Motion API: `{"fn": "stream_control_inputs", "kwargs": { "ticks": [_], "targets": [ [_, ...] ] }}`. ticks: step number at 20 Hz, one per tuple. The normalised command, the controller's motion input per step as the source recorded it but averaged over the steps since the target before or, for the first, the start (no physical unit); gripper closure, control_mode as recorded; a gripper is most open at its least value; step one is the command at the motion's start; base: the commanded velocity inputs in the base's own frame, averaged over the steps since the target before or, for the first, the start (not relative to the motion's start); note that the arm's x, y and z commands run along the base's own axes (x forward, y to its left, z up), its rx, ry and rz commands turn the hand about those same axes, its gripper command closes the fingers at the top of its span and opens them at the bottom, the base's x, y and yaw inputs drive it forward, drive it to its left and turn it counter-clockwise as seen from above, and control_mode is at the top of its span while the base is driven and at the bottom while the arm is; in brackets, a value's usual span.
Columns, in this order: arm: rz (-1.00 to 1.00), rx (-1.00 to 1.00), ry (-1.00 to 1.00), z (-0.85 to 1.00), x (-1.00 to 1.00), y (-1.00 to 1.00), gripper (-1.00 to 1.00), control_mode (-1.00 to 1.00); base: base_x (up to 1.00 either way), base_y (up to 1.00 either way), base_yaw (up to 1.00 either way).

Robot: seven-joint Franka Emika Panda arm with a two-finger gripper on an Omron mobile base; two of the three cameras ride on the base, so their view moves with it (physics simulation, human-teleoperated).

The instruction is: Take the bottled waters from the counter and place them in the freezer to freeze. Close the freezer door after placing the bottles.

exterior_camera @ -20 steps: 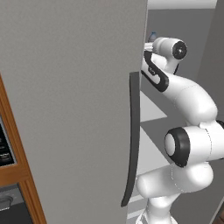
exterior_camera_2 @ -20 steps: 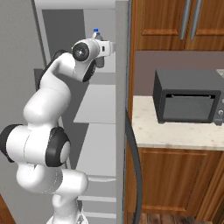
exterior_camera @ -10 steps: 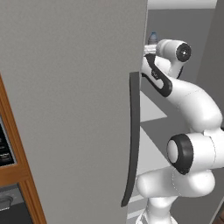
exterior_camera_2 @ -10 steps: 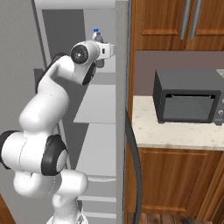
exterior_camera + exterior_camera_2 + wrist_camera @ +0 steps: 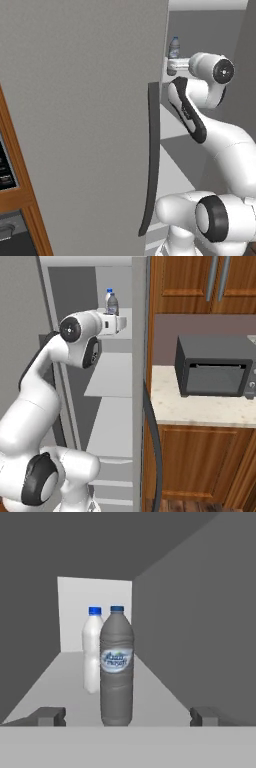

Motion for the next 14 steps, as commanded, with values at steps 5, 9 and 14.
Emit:
{"fn": "stream_control_inputs", "kwargs": {
  "ticks": [5, 9, 14],
  "targets": [
    [0.00, 0.06, 0.09, 0.05, -1.00, 0.00, -1.00, -1.00, 0.00, 0.00, 0.00],
    [0.00, 0.03, 0.31, 0.01, -0.87, 0.00, -1.00, -1.00, 0.00, 0.00, 0.00],
    [0.00, 0.01, 0.47, -0.01, -0.68, 0.00, -1.00, -1.00, 0.00, 0.00, 0.00]
  ]
}}
